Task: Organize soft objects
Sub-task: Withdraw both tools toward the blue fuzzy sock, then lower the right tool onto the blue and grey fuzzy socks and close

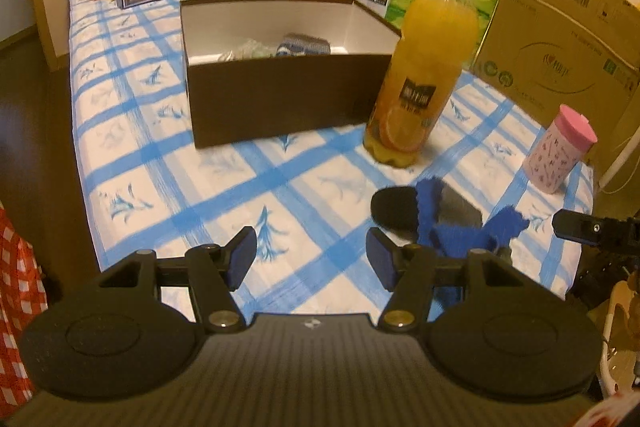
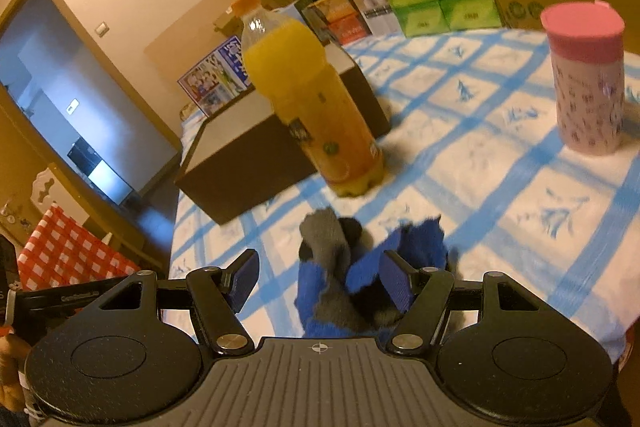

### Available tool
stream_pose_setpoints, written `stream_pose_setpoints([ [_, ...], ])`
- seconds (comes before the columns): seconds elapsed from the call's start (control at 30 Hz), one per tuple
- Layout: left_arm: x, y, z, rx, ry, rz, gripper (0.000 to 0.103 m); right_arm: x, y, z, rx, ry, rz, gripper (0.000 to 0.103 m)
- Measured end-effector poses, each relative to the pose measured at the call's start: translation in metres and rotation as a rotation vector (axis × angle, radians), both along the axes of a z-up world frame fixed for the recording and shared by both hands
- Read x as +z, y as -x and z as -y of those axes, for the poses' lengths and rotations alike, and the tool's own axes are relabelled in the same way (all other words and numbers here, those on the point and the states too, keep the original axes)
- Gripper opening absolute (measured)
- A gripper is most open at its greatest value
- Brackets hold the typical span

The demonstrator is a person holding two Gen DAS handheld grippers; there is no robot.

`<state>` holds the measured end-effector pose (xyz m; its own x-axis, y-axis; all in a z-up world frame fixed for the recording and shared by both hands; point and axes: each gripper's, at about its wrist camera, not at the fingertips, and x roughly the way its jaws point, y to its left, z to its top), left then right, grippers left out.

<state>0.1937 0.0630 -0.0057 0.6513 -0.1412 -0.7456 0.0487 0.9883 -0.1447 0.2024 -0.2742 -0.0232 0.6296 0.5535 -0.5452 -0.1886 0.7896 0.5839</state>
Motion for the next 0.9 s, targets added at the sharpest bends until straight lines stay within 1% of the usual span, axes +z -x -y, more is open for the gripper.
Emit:
stream_pose_setpoints([
  [0.2, -0.013, 0.006, 0.003, 0.012, 0.000, -0.026, 0.058, -0.010, 0.012, -0.004, -0.039, -0.011, -0.034, 0.067],
  [0.23, -0.015, 0.007, 0.004, 0.014, -0.002, -0.030, 0.058, -0.013, 0.014, -0.005, -0.045, -0.017, -0.042, 0.068],
  [0.3, -0.020, 0.009, 0.006, 0.014, -0.003, -0.042, 0.058, -0.017, 0.016, -0.006, -0.058, -0.024, -0.061, 0.074],
  [0.43, -0.029, 0.012, 0.011, 0.008, 0.004, -0.067, 0.058, -0.026, 0.022, -0.007, -0.066, -0.046, -0.078, 0.079],
  [0.5, -0.033, 0.013, 0.013, 0.007, -0.003, -0.077, 0.058, -0.028, 0.024, -0.009, -0.067, -0.036, -0.082, 0.084],
  [0.67, -0.043, 0.012, 0.016, 0.013, -0.011, -0.100, 0.058, -0.036, 0.023, -0.014, -0.064, 0.010, -0.113, 0.086],
  [0.77, -0.049, 0.012, 0.018, 0.014, -0.017, -0.111, 0.058, -0.046, 0.022, -0.007, -0.134, 0.004, -0.150, 0.086],
  [0.9, -0.054, 0.010, 0.017, 0.017, -0.020, -0.123, 0.058, -0.063, 0.020, 0.017, -0.273, -0.061, -0.215, 0.086],
])
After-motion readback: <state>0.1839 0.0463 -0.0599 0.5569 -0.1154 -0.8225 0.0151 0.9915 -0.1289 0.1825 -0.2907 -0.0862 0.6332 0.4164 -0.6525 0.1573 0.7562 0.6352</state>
